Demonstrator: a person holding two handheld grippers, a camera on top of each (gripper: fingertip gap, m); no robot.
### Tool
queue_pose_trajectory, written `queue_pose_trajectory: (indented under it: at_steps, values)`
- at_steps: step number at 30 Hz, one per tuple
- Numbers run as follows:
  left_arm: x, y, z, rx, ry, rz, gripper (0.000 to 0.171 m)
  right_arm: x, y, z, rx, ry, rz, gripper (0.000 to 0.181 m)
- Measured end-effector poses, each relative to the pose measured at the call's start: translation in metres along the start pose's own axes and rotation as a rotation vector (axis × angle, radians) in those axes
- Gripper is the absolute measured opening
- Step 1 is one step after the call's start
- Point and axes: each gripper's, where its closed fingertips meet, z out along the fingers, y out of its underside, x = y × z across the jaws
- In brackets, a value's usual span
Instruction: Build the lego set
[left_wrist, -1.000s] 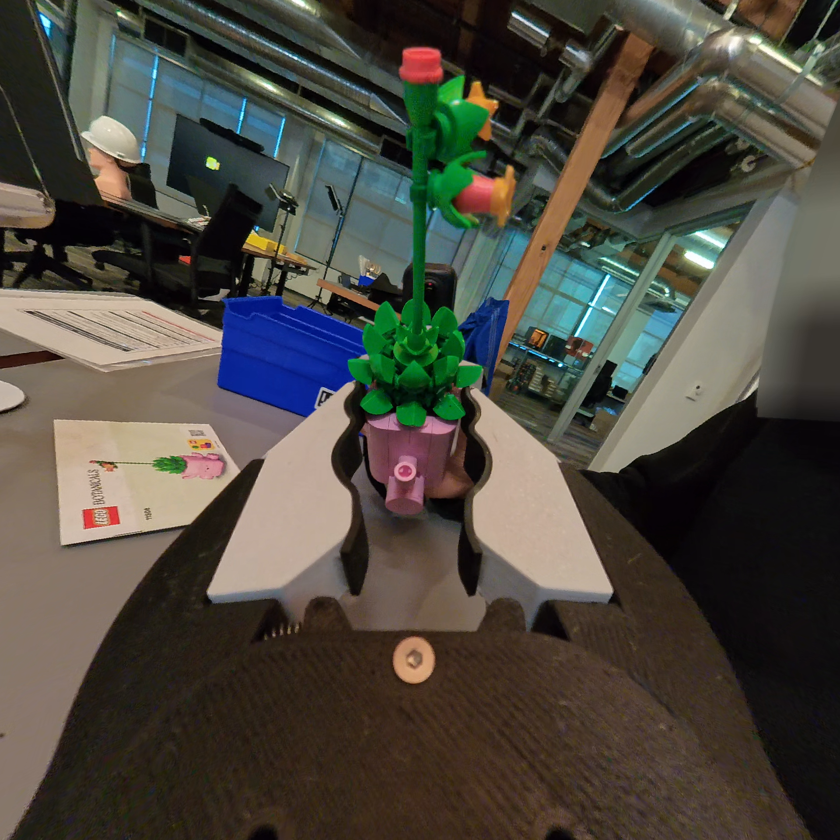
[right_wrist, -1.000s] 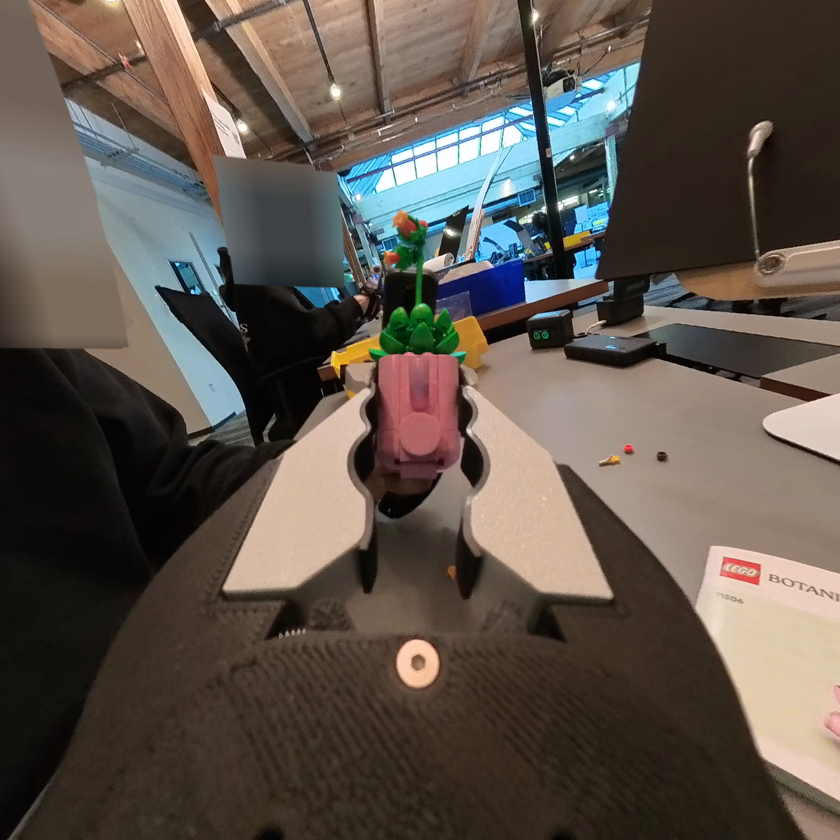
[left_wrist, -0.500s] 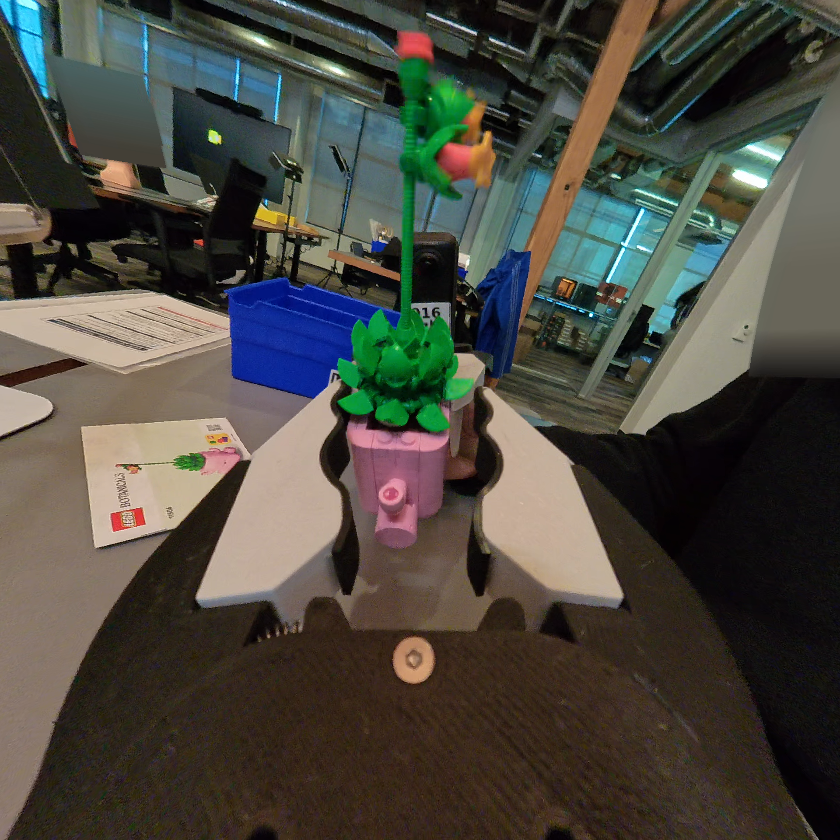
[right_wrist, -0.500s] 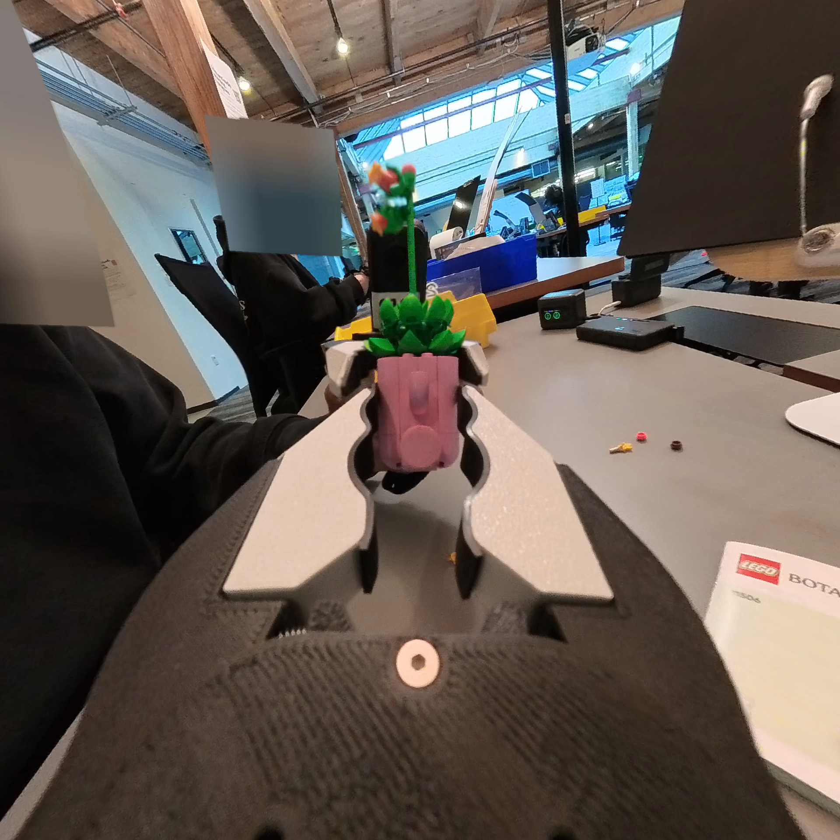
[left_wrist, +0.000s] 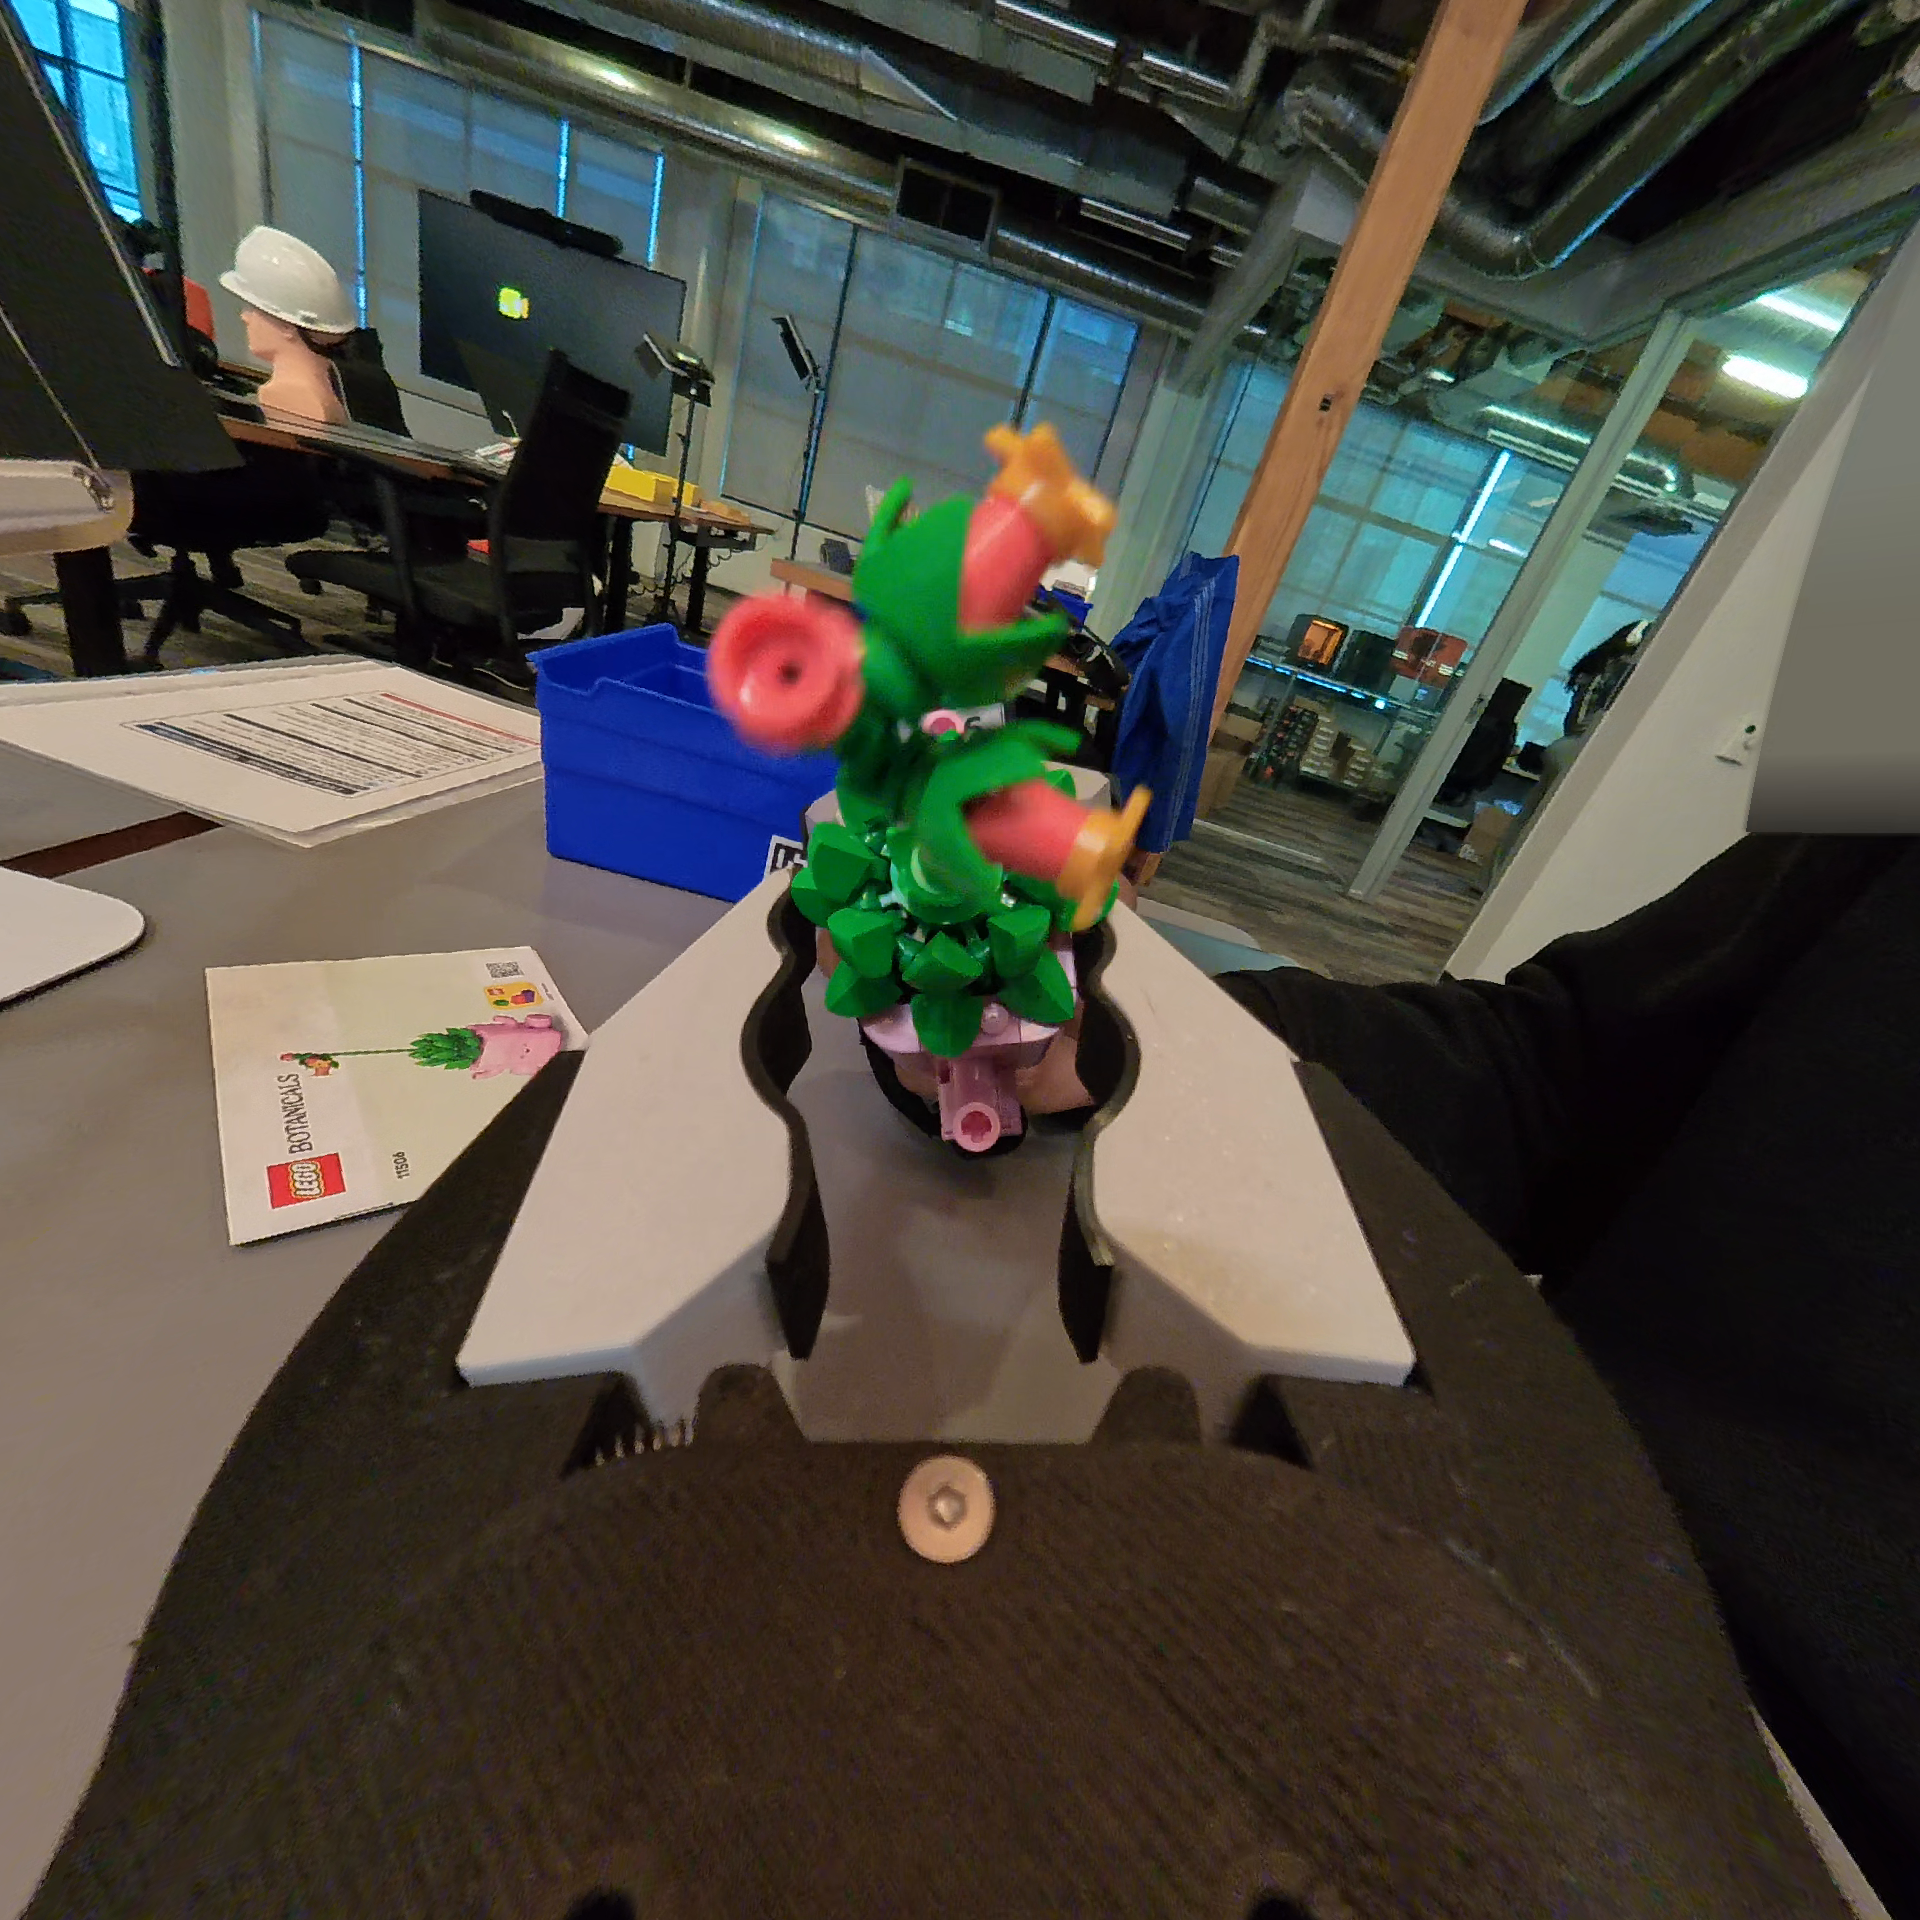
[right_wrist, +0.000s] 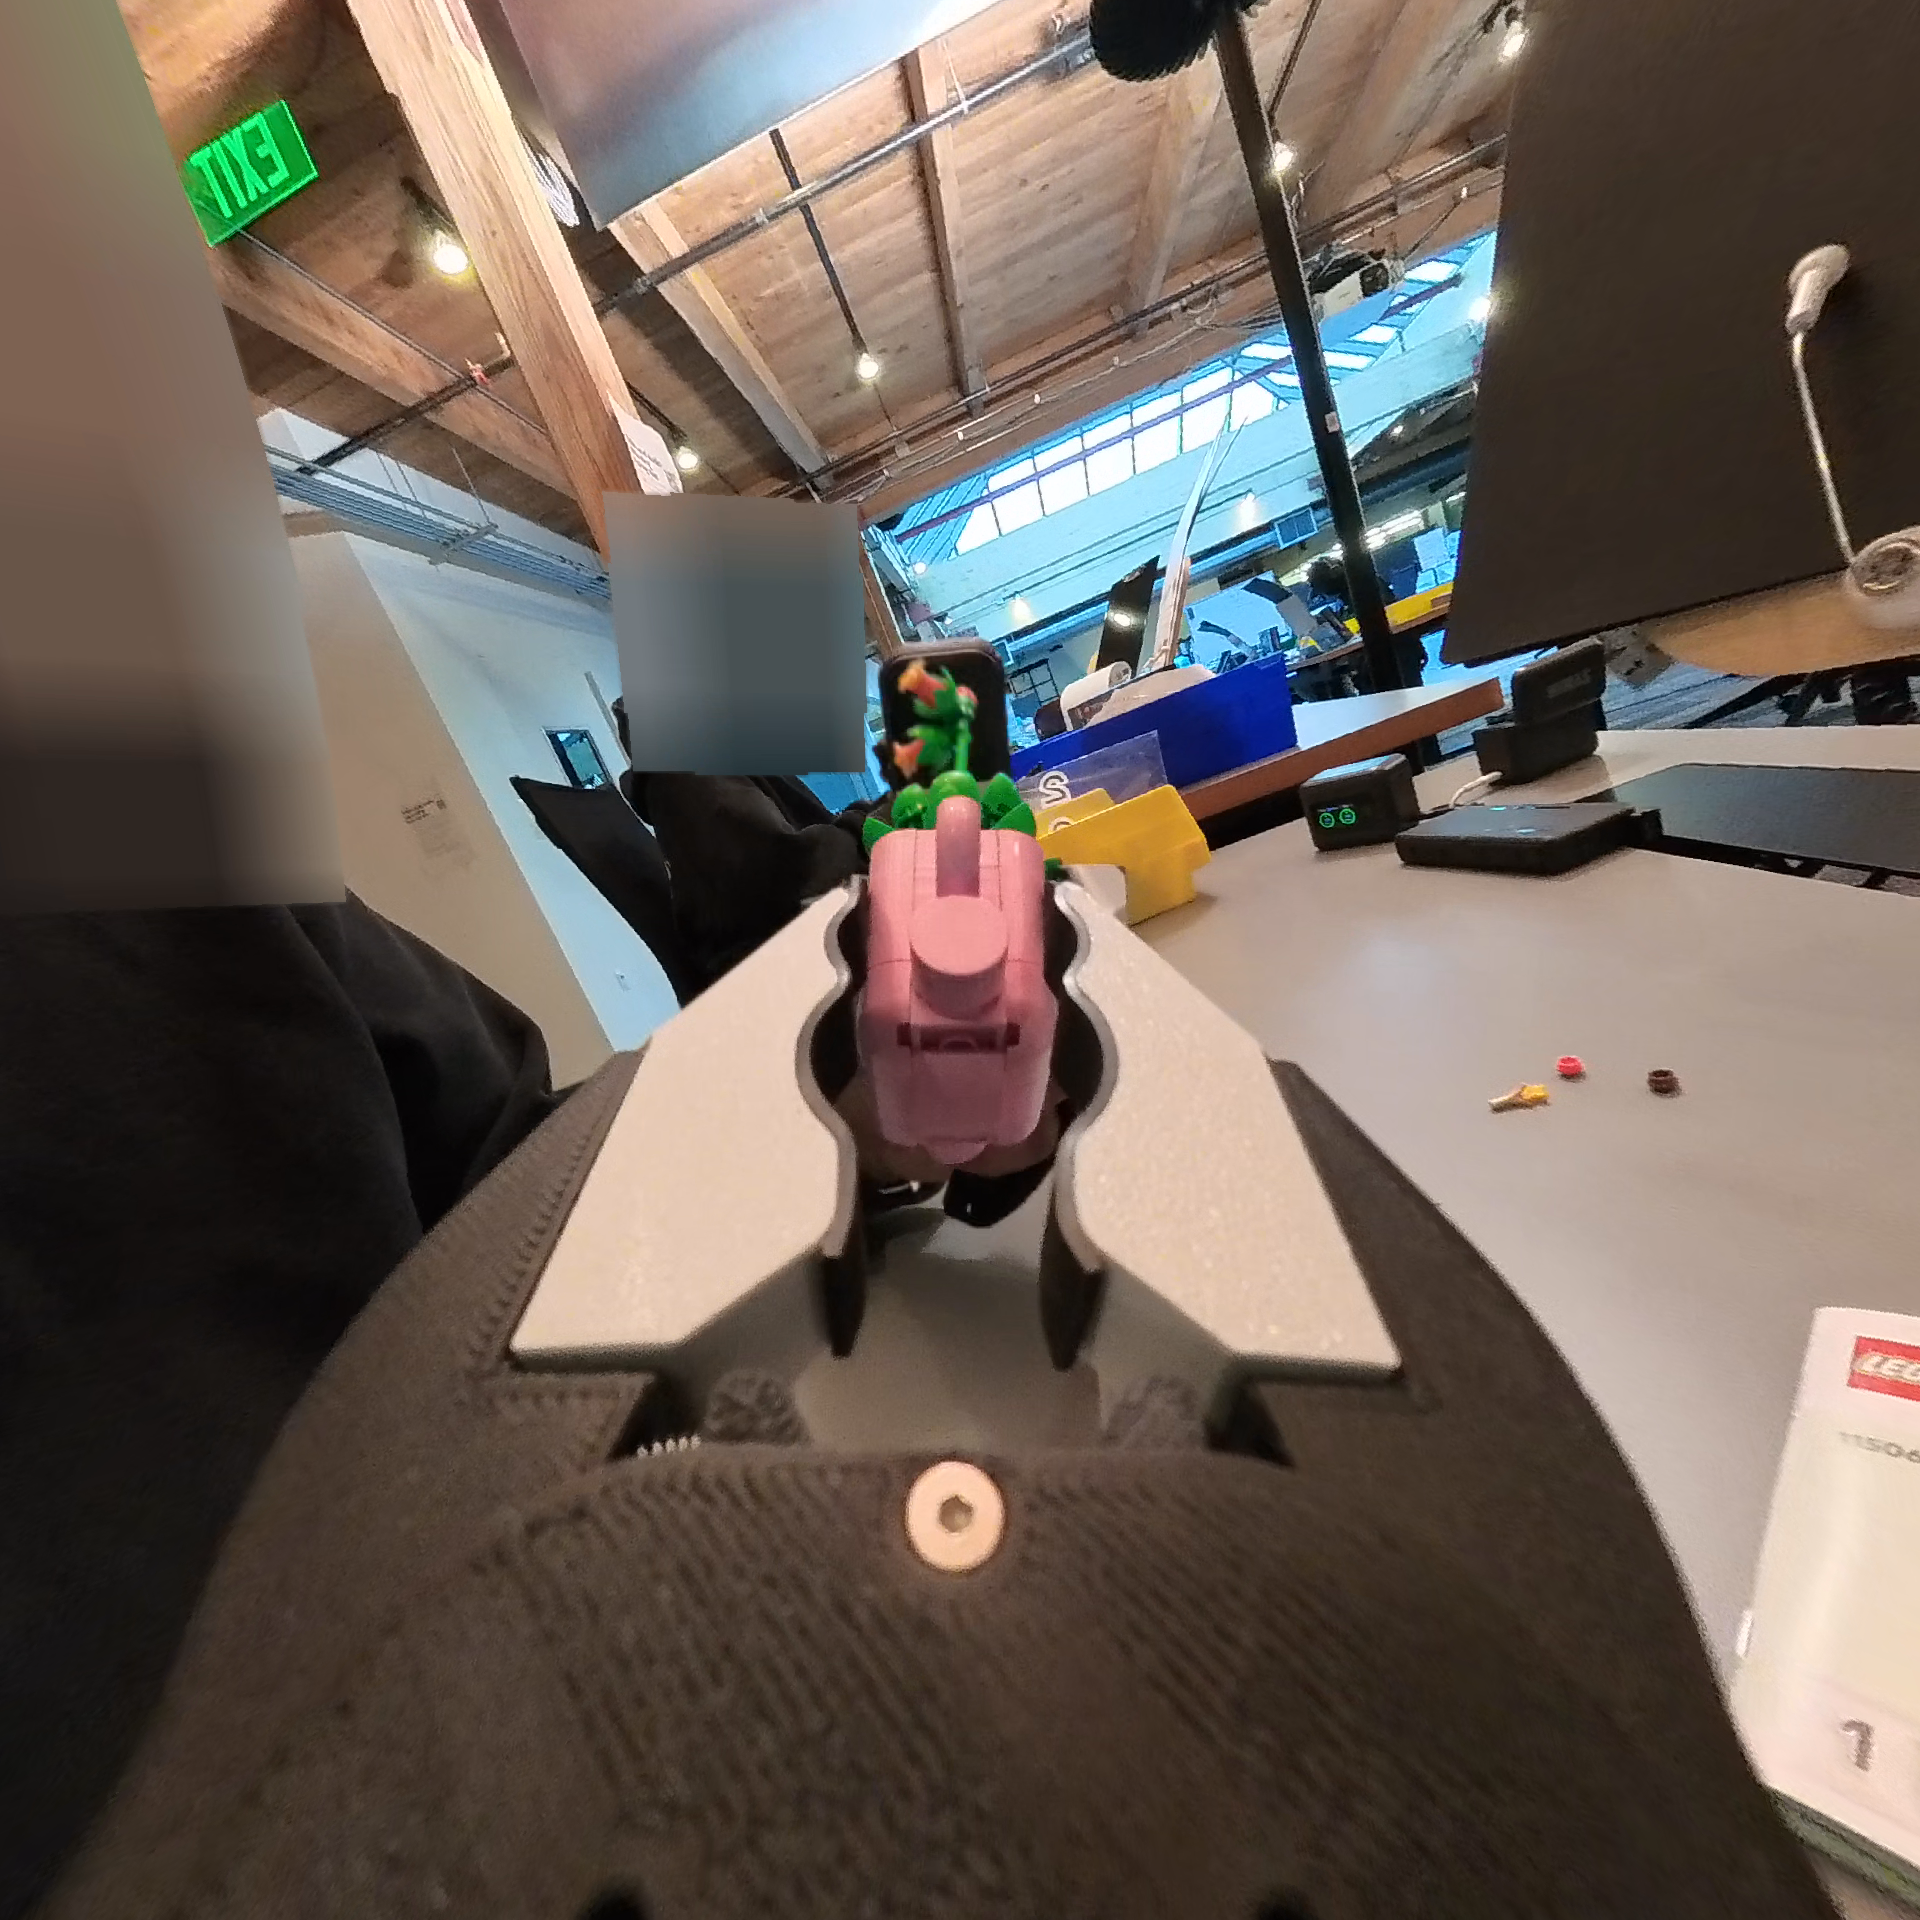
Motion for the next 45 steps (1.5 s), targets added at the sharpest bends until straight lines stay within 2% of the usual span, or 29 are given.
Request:
queue_pose_trajectory:
  at_steps: [3,7,9,10,11,13,15,19,24,34,38,41,43,45]
  values:
    - [-0.002,0.000,-0.002,-0.016,-0.009,0.003,0.043,0.002,0.005,-0.001,-0.042,0.013,-0.018,0.032]
    - [-0.006,0.006,-0.006,-0.069,-0.020,0.018,0.039,0.010,0.025,-0.009,-0.213,0.029,-0.017,0.031]
    - [-0.005,0.013,-0.005,-0.109,-0.007,0.014,0.039,0.012,0.029,-0.012,-0.248,0.039,-0.031,0.018]
    - [-0.005,0.016,-0.003,-0.123,-0.003,0.011,0.038,0.011,0.031,-0.012,-0.265,0.037,-0.033,0.006]
    - [-0.006,0.021,-0.002,-0.141,0.000,0.008,0.038,0.011,0.036,-0.013,-0.292,0.037,-0.031,0.003]
    - [-0.008,0.033,0.001,-0.197,-0.003,0.006,0.039,0.017,0.048,-0.015,-0.376,0.074,-0.038,0.009]
    - [-0.011,0.039,0.001,-0.214,-0.012,-0.002,0.039,0.022,0.048,-0.018,-0.391,0.110,-0.064,0.012]
    - [-0.018,0.027,-0.008,-0.167,-0.034,-0.010,0.039,0.025,0.043,-0.017,-0.366,0.137,-0.078,0.022]
    - [-0.034,0.015,-0.024,-0.109,-0.093,-0.024,0.039,0.022,0.068,-0.007,-0.525,0.170,-0.200,0.024]
    - [-0.041,-0.007,-0.040,-0.028,-0.150,-0.018,0.039,-0.002,0.135,0.018,-0.777,0.051,-0.238,0.029]
    - [-0.044,-0.008,-0.043,-0.017,-0.164,-0.032,0.039,-0.018,0.143,0.033,-0.767,0.014,-0.266,0.032]
    - [-0.045,-0.010,-0.043,-0.015,-0.174,-0.027,0.039,-0.031,0.154,0.044,-0.787,-0.033,-0.208,0.048]
    - [-0.045,-0.011,-0.044,-0.016,-0.181,-0.024,0.040,-0.029,0.165,0.043,-0.850,-0.010,-0.232,0.061]
    - [-0.046,-0.012,-0.046,-0.016,-0.189,-0.027,0.040,-0.025,0.174,0.042,-0.902,0.021,-0.265,0.067]
